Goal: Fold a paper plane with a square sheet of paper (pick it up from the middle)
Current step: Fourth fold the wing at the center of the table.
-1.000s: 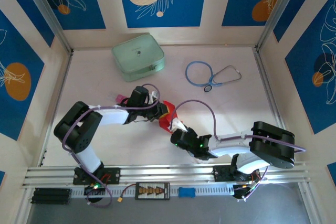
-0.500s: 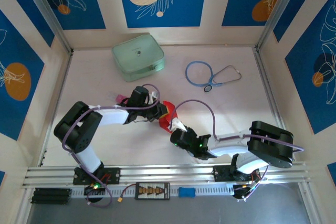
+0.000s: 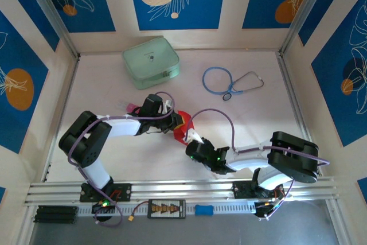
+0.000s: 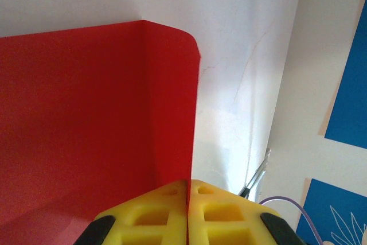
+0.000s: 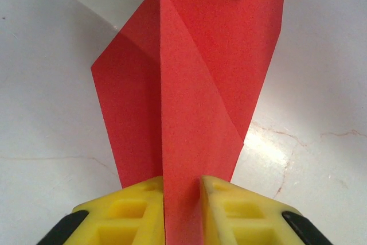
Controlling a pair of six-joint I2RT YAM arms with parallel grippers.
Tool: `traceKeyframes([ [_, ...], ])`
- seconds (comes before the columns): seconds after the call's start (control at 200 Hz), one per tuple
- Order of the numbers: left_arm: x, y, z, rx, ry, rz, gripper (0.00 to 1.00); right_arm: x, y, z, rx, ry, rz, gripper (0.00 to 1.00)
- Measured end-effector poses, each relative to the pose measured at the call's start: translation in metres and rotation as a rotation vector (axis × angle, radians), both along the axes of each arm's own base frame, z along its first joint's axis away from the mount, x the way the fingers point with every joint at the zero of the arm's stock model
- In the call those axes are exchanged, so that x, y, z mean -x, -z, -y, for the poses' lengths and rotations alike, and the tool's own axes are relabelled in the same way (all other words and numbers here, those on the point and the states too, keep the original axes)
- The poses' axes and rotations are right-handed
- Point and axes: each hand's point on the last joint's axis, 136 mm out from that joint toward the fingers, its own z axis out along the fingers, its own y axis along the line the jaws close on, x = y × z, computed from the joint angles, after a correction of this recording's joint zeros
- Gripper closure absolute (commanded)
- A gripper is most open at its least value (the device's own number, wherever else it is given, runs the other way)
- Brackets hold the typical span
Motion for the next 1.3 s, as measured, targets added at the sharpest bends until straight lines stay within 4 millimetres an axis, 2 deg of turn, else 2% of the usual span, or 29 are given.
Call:
traceKeyframes([
  [0.3, 0.000, 0.000, 0.000, -0.002, 0.000, -0.001, 0.91, 0.001, 0.000, -0.001, -0.001, -0.006, -0.003, 0.82],
  [0.445, 0.000, 0.001, 0.000, -0.004, 0.000, -0.005, 0.91, 0.001, -0.002, -0.001, -0.008, -0.006, -0.002, 0.89],
  [0.55, 0.001, 0.001, -0.001, -0.006, 0.000, -0.008, 0.91, 0.001, -0.001, -0.002, -0.014, -0.010, -0.010, 0.86],
  [0.635, 0.001, 0.002, -0.001, -0.009, 0.000, -0.012, 0.91, 0.002, -0.002, -0.003, -0.020, -0.015, -0.015, 0.80],
  [0.735, 0.001, 0.002, -0.001, -0.011, 0.000, -0.014, 0.90, 0.003, -0.003, -0.004, -0.027, -0.020, -0.017, 0.76],
  [0.91, 0.002, 0.003, -0.001, -0.015, 0.001, -0.017, 0.90, 0.002, -0.009, -0.006, -0.043, -0.023, -0.008, 0.76],
  [1.115, 0.002, 0.003, -0.001, -0.017, 0.001, -0.020, 0.90, 0.002, -0.012, -0.006, -0.045, -0.027, -0.003, 0.80],
  [1.3, 0.002, 0.003, -0.002, -0.020, 0.001, -0.025, 0.89, 0.002, -0.011, -0.005, -0.039, -0.026, -0.005, 0.77],
])
